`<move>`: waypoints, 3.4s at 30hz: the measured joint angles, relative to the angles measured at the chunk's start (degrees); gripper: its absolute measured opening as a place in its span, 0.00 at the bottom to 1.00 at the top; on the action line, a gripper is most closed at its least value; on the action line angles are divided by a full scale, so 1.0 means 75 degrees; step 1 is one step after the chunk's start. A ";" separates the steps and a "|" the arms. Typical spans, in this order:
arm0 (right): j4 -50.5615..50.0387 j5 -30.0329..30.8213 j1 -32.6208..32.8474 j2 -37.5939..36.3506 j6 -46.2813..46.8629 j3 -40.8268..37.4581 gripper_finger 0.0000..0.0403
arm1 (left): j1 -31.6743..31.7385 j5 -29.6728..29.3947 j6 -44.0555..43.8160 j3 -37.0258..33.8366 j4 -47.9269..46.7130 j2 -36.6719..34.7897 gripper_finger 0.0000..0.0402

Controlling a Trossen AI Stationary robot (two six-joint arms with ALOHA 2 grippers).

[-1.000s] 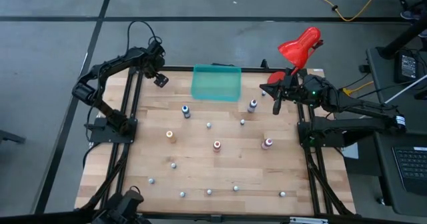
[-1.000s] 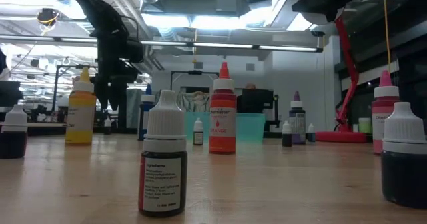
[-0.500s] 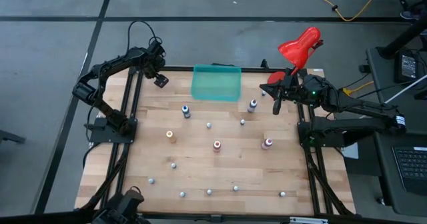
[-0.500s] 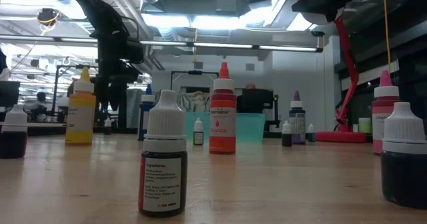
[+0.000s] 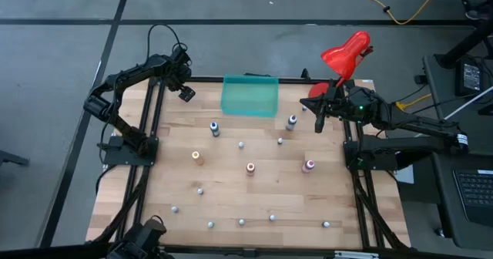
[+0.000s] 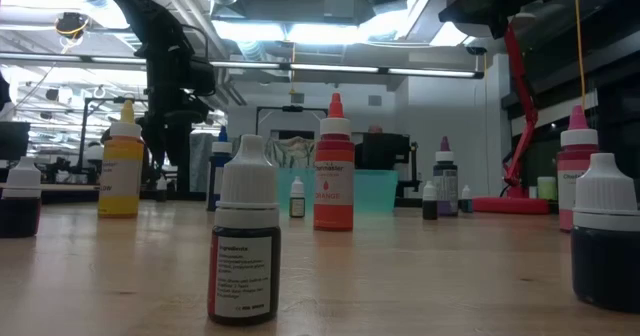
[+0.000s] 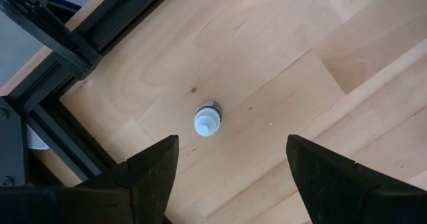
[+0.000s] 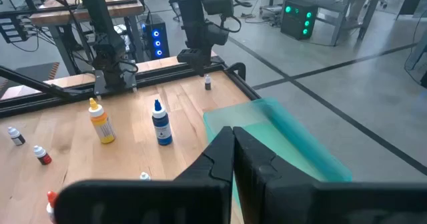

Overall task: Pick & Place food coloring
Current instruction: Put the top left black food coloring bottle into the bin

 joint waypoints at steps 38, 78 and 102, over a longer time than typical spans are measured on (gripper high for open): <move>-0.0024 -0.0173 0.0009 0.0000 -0.0011 0.0000 0.03 | -0.0015 -0.0692 0.0195 0.0047 0.0672 0.1274 0.51; -0.0024 -0.0200 0.0012 0.0000 -0.0207 0.0000 0.03 | 0.0017 -0.0243 0.0125 0.0038 0.0267 0.1265 0.26; -0.0027 -0.0210 0.0010 0.0000 -0.0204 0.0000 0.03 | -0.0023 -0.0489 0.0125 0.0038 0.0865 0.1268 0.41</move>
